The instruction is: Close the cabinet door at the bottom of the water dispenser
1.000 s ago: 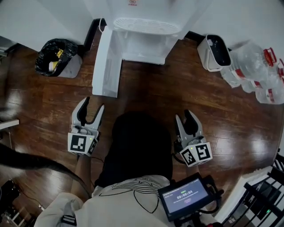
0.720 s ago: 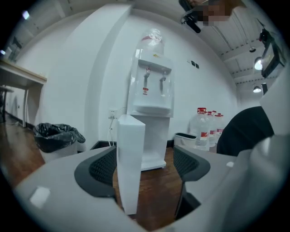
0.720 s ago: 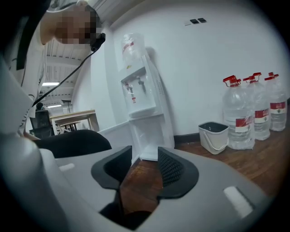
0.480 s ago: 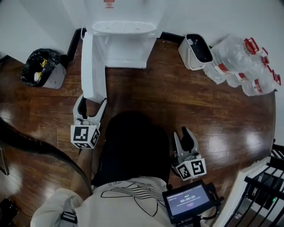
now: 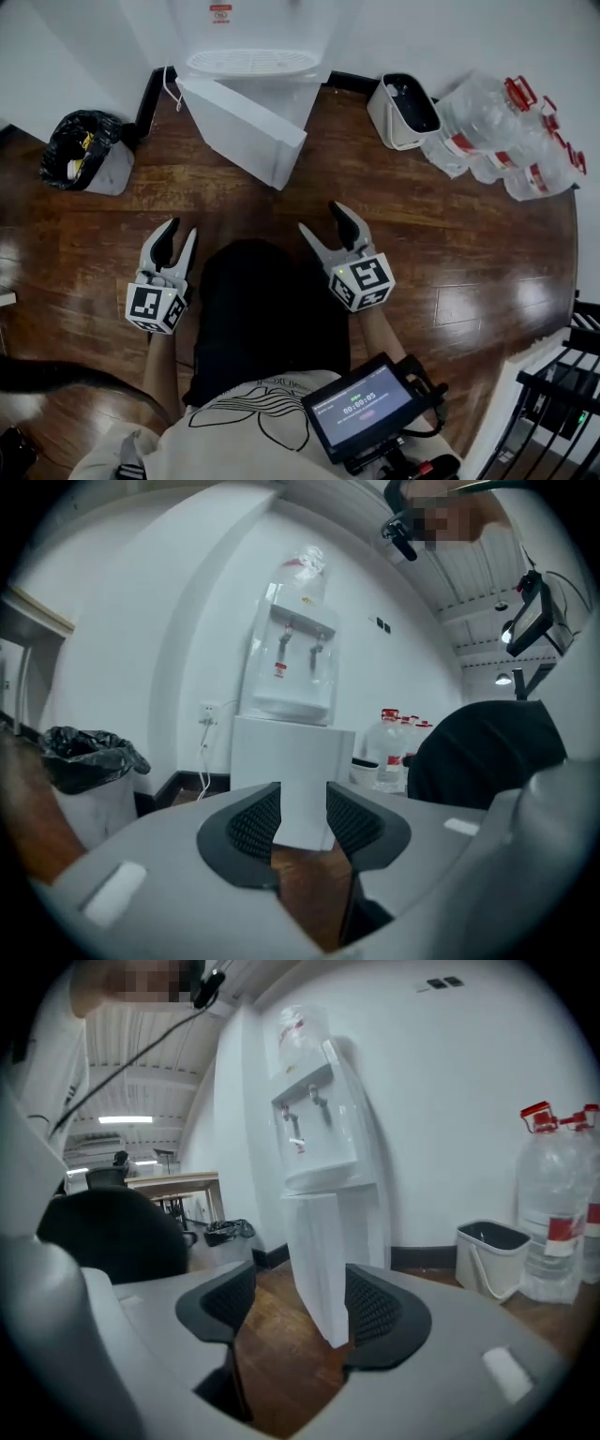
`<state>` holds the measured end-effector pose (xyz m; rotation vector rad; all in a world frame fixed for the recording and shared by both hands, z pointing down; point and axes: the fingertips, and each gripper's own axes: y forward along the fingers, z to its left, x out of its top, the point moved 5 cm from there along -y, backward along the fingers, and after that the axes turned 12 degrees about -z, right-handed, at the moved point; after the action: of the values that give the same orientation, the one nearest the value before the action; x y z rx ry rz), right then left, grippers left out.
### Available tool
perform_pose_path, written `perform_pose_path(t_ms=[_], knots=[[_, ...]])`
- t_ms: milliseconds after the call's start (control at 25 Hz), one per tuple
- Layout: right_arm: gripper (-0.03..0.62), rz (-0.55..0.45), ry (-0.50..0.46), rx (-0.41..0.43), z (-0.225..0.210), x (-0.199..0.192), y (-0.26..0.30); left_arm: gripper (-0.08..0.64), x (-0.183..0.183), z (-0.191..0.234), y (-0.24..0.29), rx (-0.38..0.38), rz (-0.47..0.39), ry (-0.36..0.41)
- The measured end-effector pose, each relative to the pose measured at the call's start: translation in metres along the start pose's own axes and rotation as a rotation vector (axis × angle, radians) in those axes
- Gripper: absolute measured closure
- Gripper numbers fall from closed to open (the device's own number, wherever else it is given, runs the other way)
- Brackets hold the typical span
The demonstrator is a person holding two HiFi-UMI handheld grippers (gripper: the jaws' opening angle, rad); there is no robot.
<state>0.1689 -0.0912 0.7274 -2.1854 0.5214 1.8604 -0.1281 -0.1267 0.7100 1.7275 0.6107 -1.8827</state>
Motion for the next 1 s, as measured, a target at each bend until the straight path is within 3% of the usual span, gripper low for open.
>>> perform_pose_path(t_ms=[120,280,440,480,520,680,1000], knots=[[0.290,0.005,-0.038,-0.001,-0.017,0.006,0.065,0.385,-0.008,0.013,-0.022,0.027,0.065,0.024],[0.268,-0.002,0.033,-0.015,-0.040,0.020,0.111,0.385,-0.006,0.024,-0.038,0.066,0.068,0.025],[0.283,0.001,-0.042,-0.017,-0.041,0.023,0.126,0.385,-0.008,0.030,-0.040,0.088,0.067,0.017],[0.336,-0.004,-0.061,-0.034,-0.044,0.022,0.126,0.385,-0.008,0.030,-0.039,0.091,0.068,0.014],[0.431,-0.010,-0.073,-0.045,-0.047,0.022,0.125,0.385,-0.007,0.029,-0.039,0.097,0.068,0.011],[0.434,-0.021,-0.101,-0.042,-0.055,0.023,0.125,0.385,-0.012,0.032,-0.043,0.109,0.063,0.011],[0.416,0.019,-0.118,-0.135,-0.099,0.034,0.161,0.385,-0.021,0.045,-0.061,0.136,0.067,0.027]])
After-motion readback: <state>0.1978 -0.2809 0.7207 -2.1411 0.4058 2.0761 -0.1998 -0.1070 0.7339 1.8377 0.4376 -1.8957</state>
